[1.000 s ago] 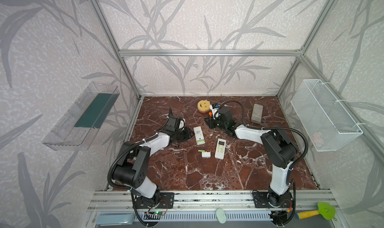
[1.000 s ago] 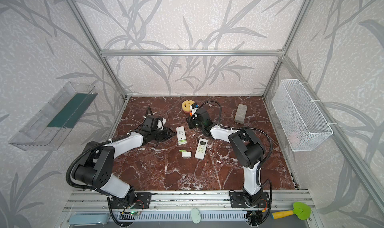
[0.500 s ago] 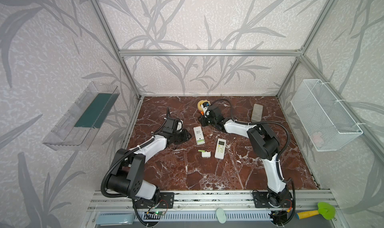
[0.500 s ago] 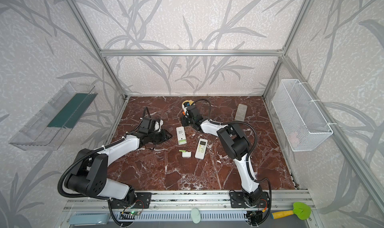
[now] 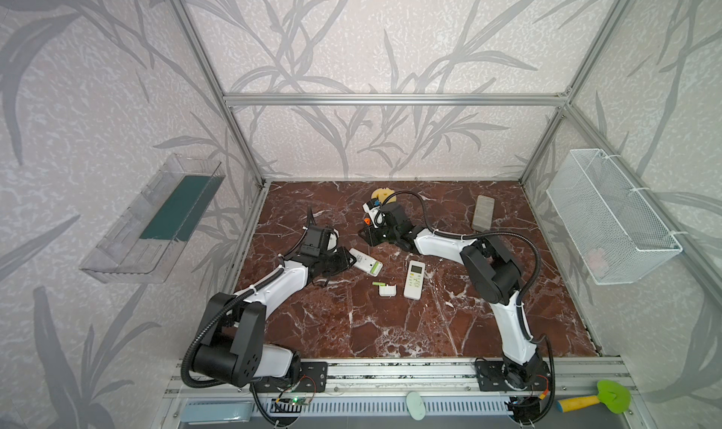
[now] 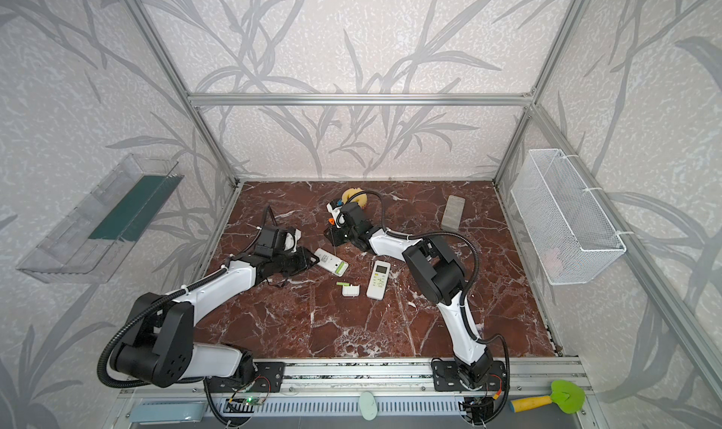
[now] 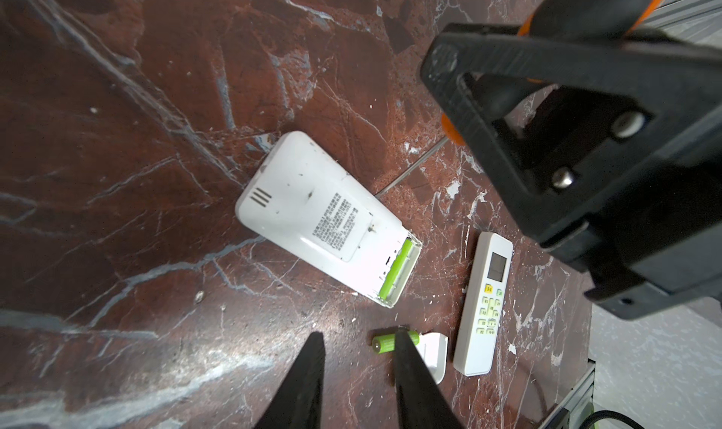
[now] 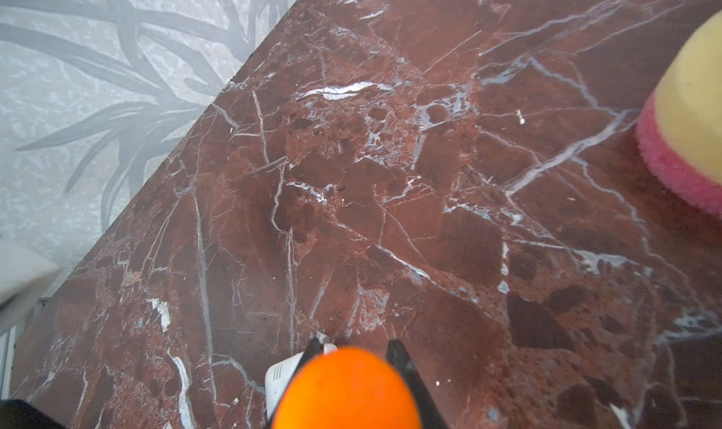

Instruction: Unload the batteries from the remote control

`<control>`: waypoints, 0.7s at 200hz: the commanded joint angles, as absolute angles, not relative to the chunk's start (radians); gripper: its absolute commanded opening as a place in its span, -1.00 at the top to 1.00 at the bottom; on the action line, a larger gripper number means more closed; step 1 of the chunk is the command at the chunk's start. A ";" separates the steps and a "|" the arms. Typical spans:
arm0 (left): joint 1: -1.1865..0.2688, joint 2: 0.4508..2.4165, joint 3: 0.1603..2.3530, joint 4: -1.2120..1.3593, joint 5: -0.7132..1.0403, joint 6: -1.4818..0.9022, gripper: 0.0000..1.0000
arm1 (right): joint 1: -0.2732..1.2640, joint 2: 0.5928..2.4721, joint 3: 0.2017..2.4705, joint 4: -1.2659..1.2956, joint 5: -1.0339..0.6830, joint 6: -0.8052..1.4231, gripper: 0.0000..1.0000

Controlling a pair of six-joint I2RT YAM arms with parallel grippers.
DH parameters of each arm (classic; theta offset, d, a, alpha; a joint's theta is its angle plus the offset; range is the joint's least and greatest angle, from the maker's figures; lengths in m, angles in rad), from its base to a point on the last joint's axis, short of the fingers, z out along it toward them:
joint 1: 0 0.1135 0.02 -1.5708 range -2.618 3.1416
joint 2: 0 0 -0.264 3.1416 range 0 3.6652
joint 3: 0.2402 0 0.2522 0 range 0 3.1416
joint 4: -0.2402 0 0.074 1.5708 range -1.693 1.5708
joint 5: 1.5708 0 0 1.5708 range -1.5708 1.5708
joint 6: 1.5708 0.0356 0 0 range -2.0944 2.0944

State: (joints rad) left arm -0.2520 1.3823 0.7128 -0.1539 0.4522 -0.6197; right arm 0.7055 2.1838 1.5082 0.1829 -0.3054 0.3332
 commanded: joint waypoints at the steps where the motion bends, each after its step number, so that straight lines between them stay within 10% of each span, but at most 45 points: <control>1: -0.247 1.354 0.695 -0.170 0.435 -0.604 0.33 | 0.712 2.180 1.525 0.207 -0.352 0.334 1.00; 140: -0.233 1.793 1.055 -0.116 0.418 -0.615 0.33 | 0.740 1.851 1.206 0.219 -0.090 0.400 1.00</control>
State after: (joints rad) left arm -0.2398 1.7264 0.9997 -0.1257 0.4194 -0.6064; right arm 0.7143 1.9030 1.2778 0.1925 -0.1593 0.3672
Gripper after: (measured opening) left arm 0.341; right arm 0.269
